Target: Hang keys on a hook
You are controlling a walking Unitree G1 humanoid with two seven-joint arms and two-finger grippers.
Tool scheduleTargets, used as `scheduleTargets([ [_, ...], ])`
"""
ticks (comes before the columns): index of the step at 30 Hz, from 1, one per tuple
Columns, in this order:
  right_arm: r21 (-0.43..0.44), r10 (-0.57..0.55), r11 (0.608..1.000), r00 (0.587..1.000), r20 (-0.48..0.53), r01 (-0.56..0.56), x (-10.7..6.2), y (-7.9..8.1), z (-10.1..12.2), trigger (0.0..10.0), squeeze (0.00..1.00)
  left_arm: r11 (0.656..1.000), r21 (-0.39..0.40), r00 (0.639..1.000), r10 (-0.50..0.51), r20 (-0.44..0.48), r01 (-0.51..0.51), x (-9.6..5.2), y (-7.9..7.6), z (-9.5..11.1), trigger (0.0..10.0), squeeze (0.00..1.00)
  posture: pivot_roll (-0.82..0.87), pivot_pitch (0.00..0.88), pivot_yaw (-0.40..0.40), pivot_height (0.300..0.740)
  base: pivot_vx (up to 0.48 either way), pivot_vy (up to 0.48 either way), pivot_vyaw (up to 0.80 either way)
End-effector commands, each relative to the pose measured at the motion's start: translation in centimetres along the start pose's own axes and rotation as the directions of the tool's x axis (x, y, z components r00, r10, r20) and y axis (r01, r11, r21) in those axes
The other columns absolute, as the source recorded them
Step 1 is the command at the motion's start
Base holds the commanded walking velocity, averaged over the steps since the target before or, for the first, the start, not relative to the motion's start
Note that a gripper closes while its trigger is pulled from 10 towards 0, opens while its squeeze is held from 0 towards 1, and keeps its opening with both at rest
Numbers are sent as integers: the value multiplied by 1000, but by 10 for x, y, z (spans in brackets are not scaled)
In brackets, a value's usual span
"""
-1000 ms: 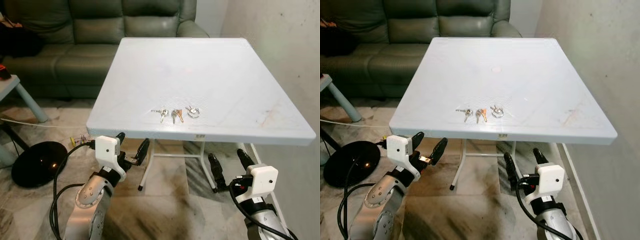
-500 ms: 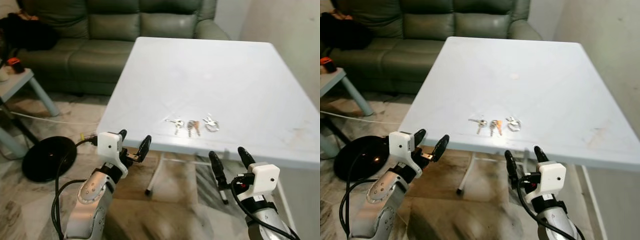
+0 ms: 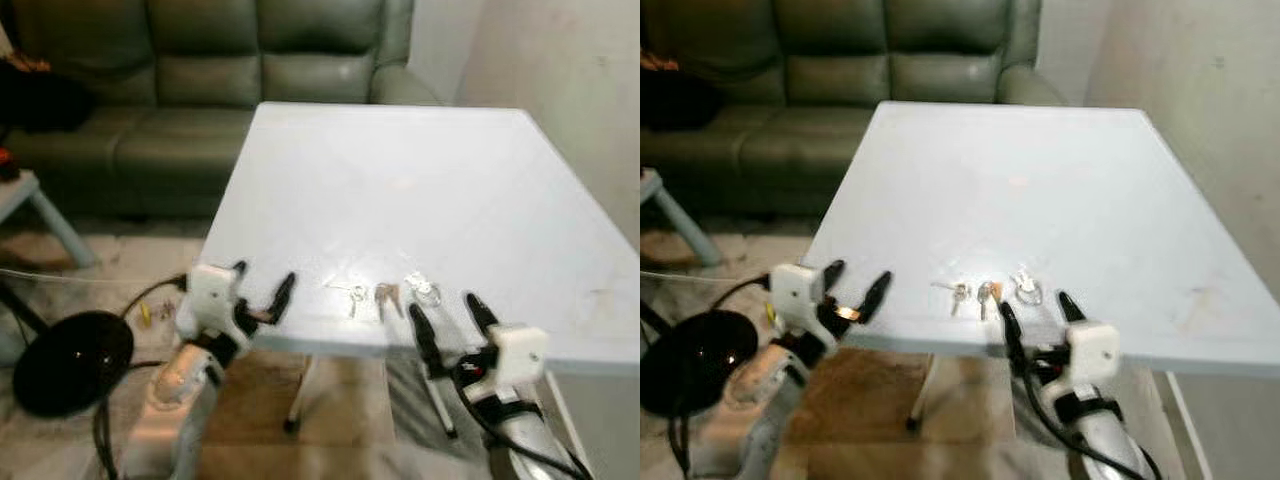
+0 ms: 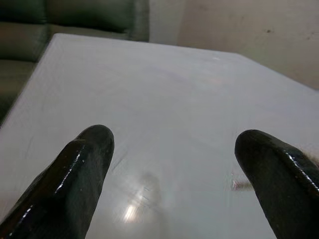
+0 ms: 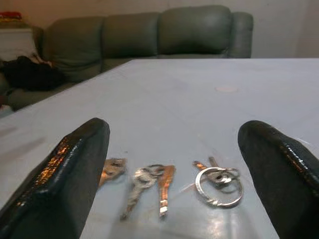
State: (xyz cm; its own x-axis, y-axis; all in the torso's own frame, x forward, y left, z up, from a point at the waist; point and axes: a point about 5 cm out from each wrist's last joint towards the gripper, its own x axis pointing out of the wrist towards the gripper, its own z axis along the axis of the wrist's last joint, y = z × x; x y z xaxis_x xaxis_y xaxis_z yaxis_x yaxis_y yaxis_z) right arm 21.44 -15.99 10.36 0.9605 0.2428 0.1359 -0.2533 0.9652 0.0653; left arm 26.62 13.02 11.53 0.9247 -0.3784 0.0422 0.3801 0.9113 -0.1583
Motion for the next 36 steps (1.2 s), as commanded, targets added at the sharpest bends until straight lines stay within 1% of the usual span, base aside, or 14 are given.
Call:
scheduleTargets([
  [1,-10,-14,1000,1000,-10,13,-4,-6,0,10000,0,1000,-2,1000,-25,6,25,2,-8,2,10000,0,100,58,-2,740,349,277,0],
  [3,-11,-8,1000,1000,-14,8,-4,-6,0,10000,0,999,1,999,-33,17,33,2,-10,2,10000,0,100,59,-4,740,341,277,0],
  [6,-14,0,1000,1000,-18,-1,-3,-7,0,10000,0,1000,8,999,-7,34,7,4,-11,3,10000,0,100,60,-4,740,0,0,0],
  [8,-33,31,999,999,-25,-32,-1,-6,0,10000,0,999,16,999,-42,24,42,6,-17,2,10000,0,97,62,-3,740,0,0,0],
  [10,-36,36,999,999,-26,-37,1,-7,1,10000,0,999,28,999,-39,9,38,6,-18,0,10000,0,97,62,-3,740,0,0,0],
  [11,-37,40,998,999,-26,-41,2,-7,1,10000,0,999,19,999,-44,5,44,7,-19,-1,10000,0,95,63,-3,740,0,0,0],
  [14,-68,72,995,997,-37,-74,9,-11,4,10000,0,996,29,996,-89,-1,89,7,-25,-2,10000,0,94,67,-5,740,0,0,0],
  [19,-102,80,991,996,-42,-84,18,-20,10,10000,0,987,32,987,-158,-29,159,4,-33,-7,10000,0,97,73,-11,740,0,0,0],
  [22,-111,84,990,995,-53,-90,23,-25,12,10000,0,969,78,971,-232,-54,236,1,-42,-12,10000,0,99,79,-16,740,0,0,0],
  [23,-110,85,990,995,-55,-90,23,-26,12,10000,0,967,84,970,-237,-52,241,1,-44,-12,10000,0,100,81,-18,740,0,0,0],
  [26,-132,88,986,994,-71,-97,23,-29,11,10000,0,964,69,965,-254,-62,258,2,-48,-14,10000,0,100,81,-18,740,0,0,0],
  [29,-149,95,983,990,-102,-109,22,-32,9,10000,0,952,71,953,-293,-78,298,-1,-55,-19,10000,0,89,85,-14,740,0,0,0],
  [33,-136,84,985,983,-163,-106,21,-37,3,10000,0,943,55,941,-321,-104,328,-5,-61,-25,10000,0,82,89,-10,740,0,0,0],
  [36,-126,88,986,982,-165,-109,22,-39,4,10000,0,937,52,934,-339,-114,346,-6,-64,-26,10000,0,81,96,-8,740,0,0,0],
])
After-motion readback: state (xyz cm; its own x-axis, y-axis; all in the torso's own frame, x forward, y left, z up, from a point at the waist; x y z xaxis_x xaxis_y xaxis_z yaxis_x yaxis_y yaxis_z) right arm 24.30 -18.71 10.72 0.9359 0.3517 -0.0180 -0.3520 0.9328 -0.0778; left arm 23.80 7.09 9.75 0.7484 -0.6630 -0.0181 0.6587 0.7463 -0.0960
